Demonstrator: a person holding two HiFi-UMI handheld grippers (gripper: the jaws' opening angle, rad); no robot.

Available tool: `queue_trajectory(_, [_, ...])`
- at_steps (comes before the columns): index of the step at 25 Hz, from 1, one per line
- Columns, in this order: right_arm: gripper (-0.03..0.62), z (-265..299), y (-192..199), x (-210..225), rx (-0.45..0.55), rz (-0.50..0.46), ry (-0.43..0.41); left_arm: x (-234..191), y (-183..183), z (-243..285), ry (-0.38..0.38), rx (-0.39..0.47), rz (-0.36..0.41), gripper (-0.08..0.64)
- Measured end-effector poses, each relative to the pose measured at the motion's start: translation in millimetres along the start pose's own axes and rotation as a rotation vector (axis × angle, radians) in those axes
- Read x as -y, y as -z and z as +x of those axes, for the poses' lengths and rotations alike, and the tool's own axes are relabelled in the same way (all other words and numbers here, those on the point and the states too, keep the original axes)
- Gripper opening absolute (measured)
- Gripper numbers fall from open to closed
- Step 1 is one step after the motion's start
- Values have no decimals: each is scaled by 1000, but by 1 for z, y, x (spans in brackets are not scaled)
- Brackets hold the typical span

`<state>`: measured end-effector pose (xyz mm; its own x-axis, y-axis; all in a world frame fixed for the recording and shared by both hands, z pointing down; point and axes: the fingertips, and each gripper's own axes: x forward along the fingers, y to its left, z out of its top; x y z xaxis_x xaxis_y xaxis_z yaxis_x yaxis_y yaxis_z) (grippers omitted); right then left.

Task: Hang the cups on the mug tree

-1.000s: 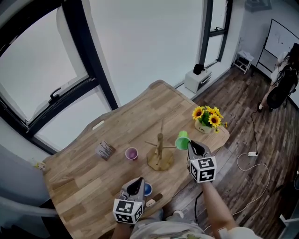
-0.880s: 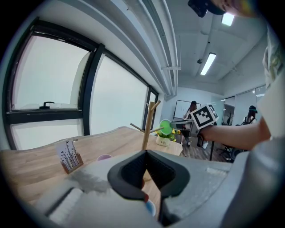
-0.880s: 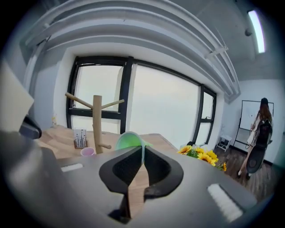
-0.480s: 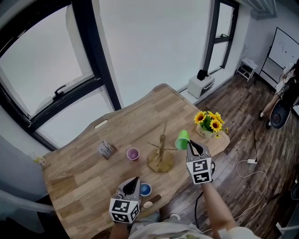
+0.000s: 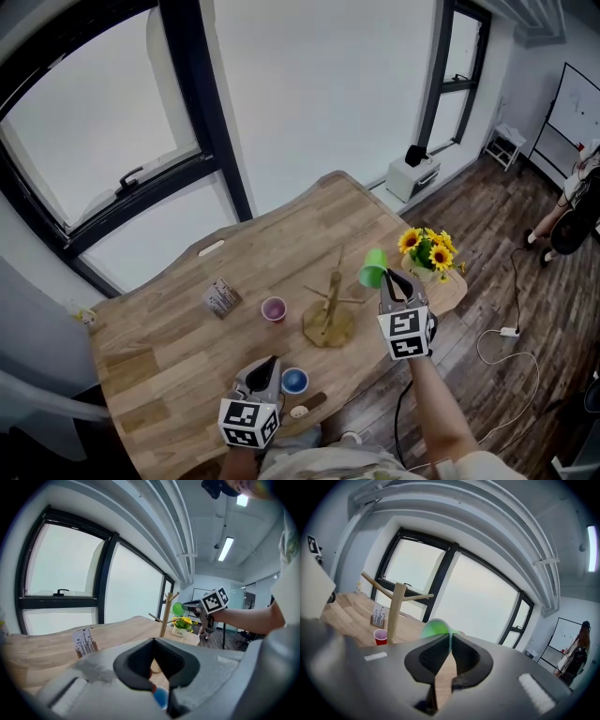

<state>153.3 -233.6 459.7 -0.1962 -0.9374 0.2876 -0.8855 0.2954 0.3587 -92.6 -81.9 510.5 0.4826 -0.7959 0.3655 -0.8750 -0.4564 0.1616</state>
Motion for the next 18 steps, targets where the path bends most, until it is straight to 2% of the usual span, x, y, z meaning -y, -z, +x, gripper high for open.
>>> queue_trajectory(18, [18,29,-53,16,73,-75,17,-9,4,4,-24,-9,-14,2])
